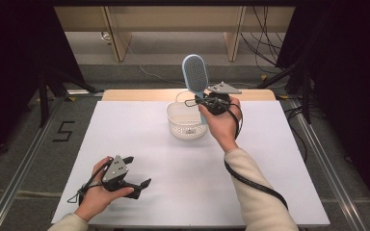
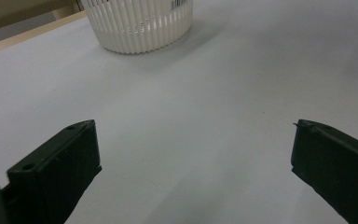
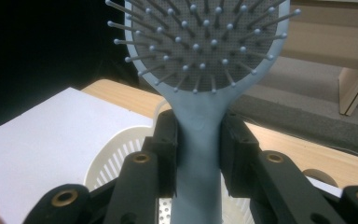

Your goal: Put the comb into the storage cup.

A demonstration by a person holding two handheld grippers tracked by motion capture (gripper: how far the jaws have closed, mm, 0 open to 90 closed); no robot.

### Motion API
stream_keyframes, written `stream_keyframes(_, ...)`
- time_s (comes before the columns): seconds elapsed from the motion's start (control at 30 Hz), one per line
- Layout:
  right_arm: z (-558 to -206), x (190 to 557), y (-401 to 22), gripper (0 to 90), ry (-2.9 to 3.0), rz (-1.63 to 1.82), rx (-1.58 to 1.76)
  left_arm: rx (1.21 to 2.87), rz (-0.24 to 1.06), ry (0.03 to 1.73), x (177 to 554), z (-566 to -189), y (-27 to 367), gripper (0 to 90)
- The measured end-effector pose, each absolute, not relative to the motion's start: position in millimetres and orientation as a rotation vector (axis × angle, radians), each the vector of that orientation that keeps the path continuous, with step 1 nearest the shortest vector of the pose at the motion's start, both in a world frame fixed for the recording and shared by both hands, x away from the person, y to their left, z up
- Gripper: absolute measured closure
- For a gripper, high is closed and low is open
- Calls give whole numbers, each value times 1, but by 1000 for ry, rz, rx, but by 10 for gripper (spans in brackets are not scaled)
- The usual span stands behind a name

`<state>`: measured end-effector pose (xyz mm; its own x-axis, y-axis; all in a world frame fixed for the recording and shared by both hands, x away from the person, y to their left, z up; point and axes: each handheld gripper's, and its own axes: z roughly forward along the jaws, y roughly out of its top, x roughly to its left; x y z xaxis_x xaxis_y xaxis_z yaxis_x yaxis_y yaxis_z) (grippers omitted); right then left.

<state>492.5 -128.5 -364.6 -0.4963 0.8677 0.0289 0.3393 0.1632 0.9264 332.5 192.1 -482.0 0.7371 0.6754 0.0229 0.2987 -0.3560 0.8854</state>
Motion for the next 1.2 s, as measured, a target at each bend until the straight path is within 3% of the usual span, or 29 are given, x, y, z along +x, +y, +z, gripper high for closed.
stream_keyframes(1.2,-355,504,-119,708,1914,1320,1119,1950,479,738,332,-481,192,5)
